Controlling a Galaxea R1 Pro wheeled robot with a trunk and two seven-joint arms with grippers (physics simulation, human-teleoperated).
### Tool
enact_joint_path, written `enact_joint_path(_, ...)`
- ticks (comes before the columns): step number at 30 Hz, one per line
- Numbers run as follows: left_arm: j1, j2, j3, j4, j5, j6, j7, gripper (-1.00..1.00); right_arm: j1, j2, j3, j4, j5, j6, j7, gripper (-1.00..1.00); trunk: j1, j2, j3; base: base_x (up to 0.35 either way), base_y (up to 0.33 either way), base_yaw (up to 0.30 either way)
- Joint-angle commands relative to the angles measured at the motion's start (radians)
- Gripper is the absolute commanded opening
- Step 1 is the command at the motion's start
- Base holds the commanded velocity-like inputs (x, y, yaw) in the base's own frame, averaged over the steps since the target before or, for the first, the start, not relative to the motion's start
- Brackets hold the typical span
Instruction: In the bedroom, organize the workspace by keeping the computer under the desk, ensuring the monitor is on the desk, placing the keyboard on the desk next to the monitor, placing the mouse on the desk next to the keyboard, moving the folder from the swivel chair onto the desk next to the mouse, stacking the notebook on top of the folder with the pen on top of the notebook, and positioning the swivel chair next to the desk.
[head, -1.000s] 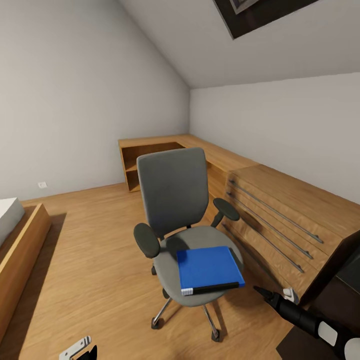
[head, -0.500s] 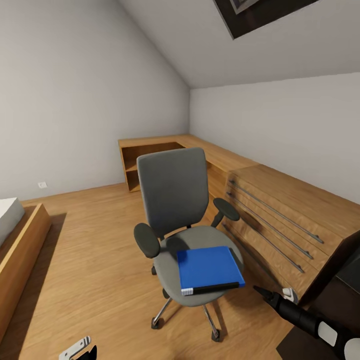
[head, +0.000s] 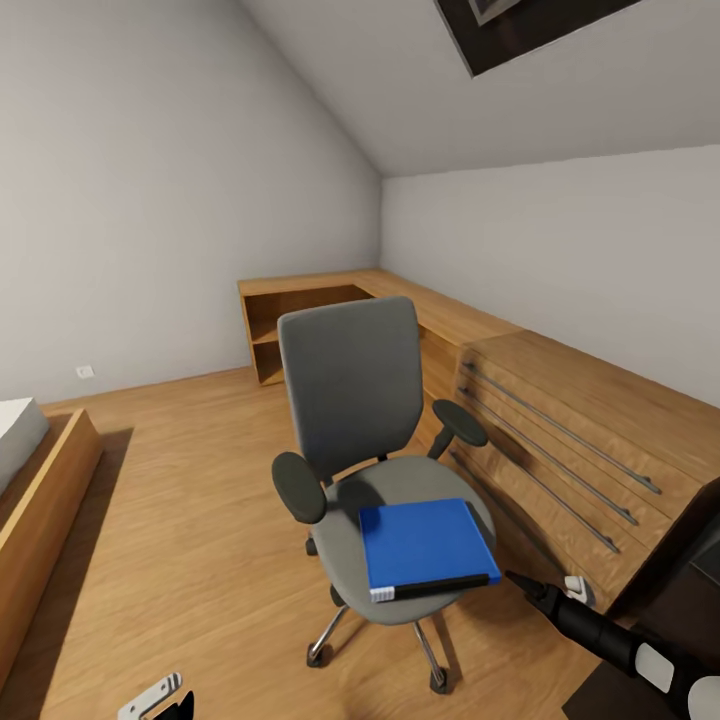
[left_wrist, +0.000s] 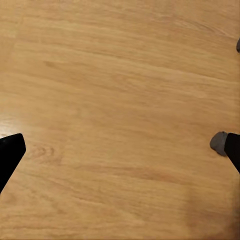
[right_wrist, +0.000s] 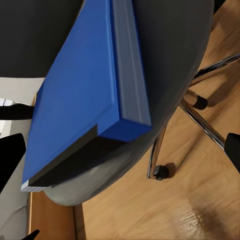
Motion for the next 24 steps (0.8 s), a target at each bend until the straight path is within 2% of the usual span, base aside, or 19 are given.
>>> enact_joint_path(1,0.000,0.000,-0.003,0.000,0.010,-0.003,0.003,1.00,0.000,0.000,0.005,0.000,-0.011,0.010,0.003,1.00,0.000,0.000,-0.001,0.007,0.005,0.000)
enact_joint_path(8,0.000,0.000,-0.004,0.000,0.010,-0.003,0.002,1.00,0.000,-0.001,0.006,0.000,-0.011,0.010,0.003,1.00,0.000,0.000,-0.001,0.007,0.002,0.000)
enact_joint_path(15,0.000,0.000,-0.005,0.000,0.010,-0.004,0.002,1.00,0.000,-0.001,0.006,0.000,-0.011,0.010,0.003,1.00,0.000,0.000,-0.001,0.144,0.000,0.000)
enact_joint_path(24,0.000,0.000,-0.007,0.000,0.008,-0.003,0.003,1.00,0.000,-0.002,0.006,0.000,-0.011,0.010,0.003,1.00,0.000,0.000,-0.001,0.030,0.000,0.000)
